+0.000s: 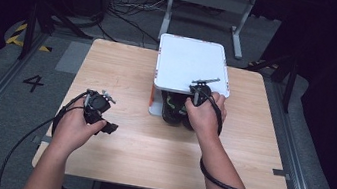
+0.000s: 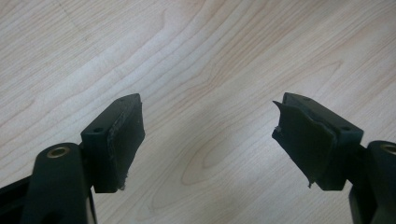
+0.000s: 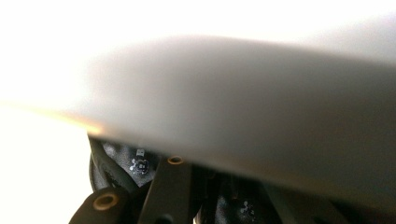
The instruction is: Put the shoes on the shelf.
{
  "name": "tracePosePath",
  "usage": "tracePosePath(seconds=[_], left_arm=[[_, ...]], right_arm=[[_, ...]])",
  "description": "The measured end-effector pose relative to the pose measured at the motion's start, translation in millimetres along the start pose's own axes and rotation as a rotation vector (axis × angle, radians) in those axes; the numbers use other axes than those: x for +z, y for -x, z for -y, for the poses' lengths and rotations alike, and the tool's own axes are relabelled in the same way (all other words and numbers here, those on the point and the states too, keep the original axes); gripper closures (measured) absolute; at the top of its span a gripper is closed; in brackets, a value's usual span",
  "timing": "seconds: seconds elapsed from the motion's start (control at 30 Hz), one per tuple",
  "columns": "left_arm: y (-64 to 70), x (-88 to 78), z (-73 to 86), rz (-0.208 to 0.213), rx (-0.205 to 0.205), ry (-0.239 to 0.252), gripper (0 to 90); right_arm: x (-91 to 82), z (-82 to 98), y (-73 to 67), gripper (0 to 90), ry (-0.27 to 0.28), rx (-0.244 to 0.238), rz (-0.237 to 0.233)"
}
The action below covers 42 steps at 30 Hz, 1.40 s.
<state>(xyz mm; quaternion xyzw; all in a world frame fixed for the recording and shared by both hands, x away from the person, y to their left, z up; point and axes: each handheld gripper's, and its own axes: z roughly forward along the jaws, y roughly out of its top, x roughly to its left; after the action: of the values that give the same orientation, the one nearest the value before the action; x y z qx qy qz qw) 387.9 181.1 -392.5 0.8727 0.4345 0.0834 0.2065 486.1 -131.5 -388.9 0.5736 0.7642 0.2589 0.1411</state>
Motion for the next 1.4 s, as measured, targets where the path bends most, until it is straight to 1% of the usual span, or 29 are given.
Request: tracePosePath(seconds=[0.07,0.1,0.2,0.27,0.33,0.43,0.5,0.53,0.57,0.6,0.63,0.67,0.7,0.73,0.77,0.83,0.9,0.93,1.0,1.03,1.07,1.1,1.13,1.17,1.23,1.27,1.33,1.37,1.4], left_arm=[[0.0,-1.0,1.6,-0.002,-0.005,0.003,23.6],[0.0,-1.6,2.4,-0.002,-0.005,0.004,23.6],[0.1,-2.3,4.0,-0.004,-0.010,0.003,23.6],[0.0,-2.5,4.8,-0.003,-0.011,0.004,23.6],[-0.2,-2.3,5.0,-0.006,-0.010,0.002,23.6],[0.8,-1.6,4.4,-0.005,-0.007,-0.004,23.6],[1.4,-1.7,4.2,-0.001,-0.005,-0.003,23.6],[1.2,-1.9,4.2,-0.001,-0.006,-0.002,23.6],[0.9,-2.2,4.2,-0.003,-0.004,-0.002,23.6],[0.5,-2.4,4.3,-0.005,-0.005,-0.001,23.6],[0.1,-2.5,4.4,-0.004,-0.006,0.001,23.6],[0.0,-2.6,4.5,-0.005,-0.007,0.001,23.6],[-0.1,-2.5,4.5,-0.005,-0.006,0.000,23.5],[0.0,-2.4,4.4,-0.006,-0.007,-0.002,23.6],[0.5,-2.1,4.2,-0.007,-0.006,-0.003,23.6],[1.5,-1.7,3.6,-0.004,-0.006,-0.004,23.6],[2.2,-1.4,2.7,-0.005,-0.002,-0.003,23.5],[2.7,-1.2,2.3,-0.002,-0.004,-0.003,23.5],[3.2,-0.9,0.8,-0.009,0.006,-0.004,23.5],[4.1,-0.7,-0.3,-0.008,0.003,-0.003,23.5],[4.6,-0.6,-1.6,-0.008,0.010,-0.003,23.5],[5.6,-0.1,-2.9,-0.006,0.012,-0.001,23.4],[6.9,0.2,-3.8,-0.004,0.009,-0.001,23.3],[8.4,0.9,-6.2,0.000,0.022,-0.005,23.2],[11.5,2.6,-9.9,0.008,0.023,0.002,22.7],[13.1,3.3,-11.9,0.009,0.027,0.005,22.3],[17.6,6.1,-15.8,0.011,0.037,0.009,20.9],[19.6,7.0,-17.5,0.014,0.038,0.008,20.6],[22.1,8.1,-18.9,0.016,0.038,0.013,20.6]], right_arm=[[5.3,0.6,-1.3,80.7,-0.003,-0.011,0.015],[6.0,0.9,-2.3,80.7,0.009,-0.015,0.026],[6.1,0.0,-3.0,80.7,0.011,-0.018,0.040],[7.0,4.0,-4.6,80.7,0.030,-0.023,0.058],[6.4,8.0,-4.6,80.7,0.043,-0.018,0.060],[7.1,10.5,-4.8,80.6,0.078,0.007,0.046],[8.4,10.5,-6.1,79.2,0.091,0.001,0.056],[9.1,11.2,-5.9,78.4,0.111,0.003,0.058],[10.4,12.4,-4.9,76.6,0.145,-0.001,0.058],[11.2,12.8,-4.9,66.1,0.165,0.002,0.053],[12.3,12.6,-3.8,58.5,0.195,-0.012,0.040],[13.3,12.5,-2.3,54.0,0.227,-0.007,0.016],[13.6,12.5,-1.0,49.9,0.242,-0.008,0.004],[13.5,12.2,-0.5,49.7,0.241,-0.017,0.014],[14.0,12.3,0.3,46.7,0.252,-0.017,0.003],[13.2,12.4,2.0,43.1,0.259,-0.019,-0.034],[11.8,13.0,5.2,39.4,0.272,-0.027,-0.054],[9.9,13.7,6.3,39.4,0.277,-0.031,-0.055],[3.0,15.4,9.1,38.4,0.283,-0.034,-0.072],[-1.0,16.6,10.6,38.1,0.283,-0.035,-0.087],[-7.1,18.0,13.5,38.1,0.282,-0.035,-0.116],[-12.4,18.7,16.6,38.1,0.284,-0.041,-0.129],[-18.2,19.1,19.6,38.1,0.278,-0.041,-0.131],[-22.6,19.4,22.0,38.1,0.276,-0.056,-0.130],[-35.4,22.3,28.9,37.3,0.256,-0.110,-0.125],[-39.5,24.4,32.1,36.3,0.247,-0.136,-0.135],[-47.9,29.6,40.1,35.7,0.227,-0.165,-0.161],[-53.8,32.9,46.6,37.1,0.223,-0.180,-0.176],[-58.3,35.4,52.3,36.8,0.229,-0.192,-0.180]])
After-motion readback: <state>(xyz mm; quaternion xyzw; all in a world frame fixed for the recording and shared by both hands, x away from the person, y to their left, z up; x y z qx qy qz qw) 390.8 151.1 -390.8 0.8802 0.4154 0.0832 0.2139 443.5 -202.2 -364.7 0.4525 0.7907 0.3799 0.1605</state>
